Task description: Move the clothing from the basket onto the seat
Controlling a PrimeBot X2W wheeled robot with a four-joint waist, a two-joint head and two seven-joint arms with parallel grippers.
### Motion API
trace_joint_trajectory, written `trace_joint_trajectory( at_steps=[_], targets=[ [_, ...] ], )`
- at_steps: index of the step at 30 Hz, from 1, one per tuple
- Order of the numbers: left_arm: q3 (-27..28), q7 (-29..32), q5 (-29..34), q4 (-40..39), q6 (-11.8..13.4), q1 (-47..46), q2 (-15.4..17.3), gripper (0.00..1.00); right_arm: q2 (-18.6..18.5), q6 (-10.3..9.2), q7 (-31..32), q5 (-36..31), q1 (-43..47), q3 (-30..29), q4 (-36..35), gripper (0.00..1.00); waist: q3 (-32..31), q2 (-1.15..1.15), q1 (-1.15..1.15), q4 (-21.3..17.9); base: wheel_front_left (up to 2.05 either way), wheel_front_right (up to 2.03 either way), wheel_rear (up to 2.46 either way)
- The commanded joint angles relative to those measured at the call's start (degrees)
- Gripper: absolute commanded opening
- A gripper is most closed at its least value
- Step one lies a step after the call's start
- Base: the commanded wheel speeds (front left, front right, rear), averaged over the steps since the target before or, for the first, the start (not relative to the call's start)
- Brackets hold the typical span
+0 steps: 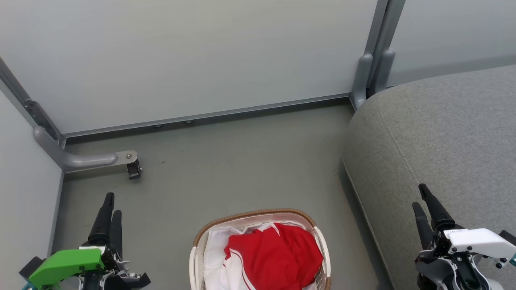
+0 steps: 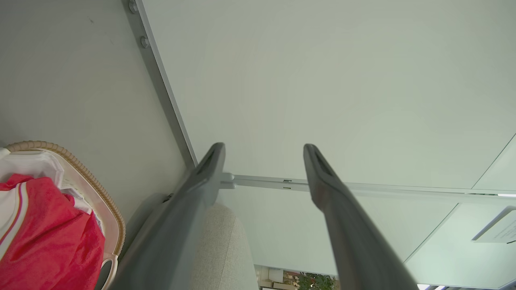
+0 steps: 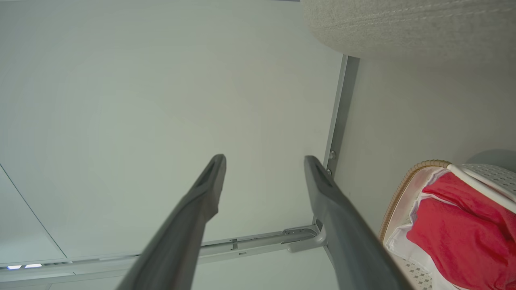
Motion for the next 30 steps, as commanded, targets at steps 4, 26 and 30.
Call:
trace_joint_trajectory(
  at_steps=[4, 26, 30],
  targets=[
    [-0.28, -1.23, -0.10, -0.94, -0.04, -1.08, 0.27, 1.00, -1.18, 0.00, -1.41, -1.30, -1.01, 0.98, -1.65, 1.00, 0.07, 0.00, 0.00, 0.09, 0.00, 0.00, 0.00],
    [-2.07, -7.36, 17.45, -0.38, -0.10, -2.22, 1.51, 1.00, -4.12, 0.01, -7.41, -20.40, -3.48, 4.47, -1.48, 1.00, 0.71, 0.00, 0.00, 0.64, 0.00, 0.00, 0.00],
    [-1.95, -8.20, 23.62, -0.54, -0.12, -2.09, 1.31, 1.00, -4.09, 0.01, -8.27, -24.83, -3.69, 5.07, -1.56, 1.00, 0.81, 0.00, 0.00, 0.72, 0.00, 0.00, 0.00]
  ],
)
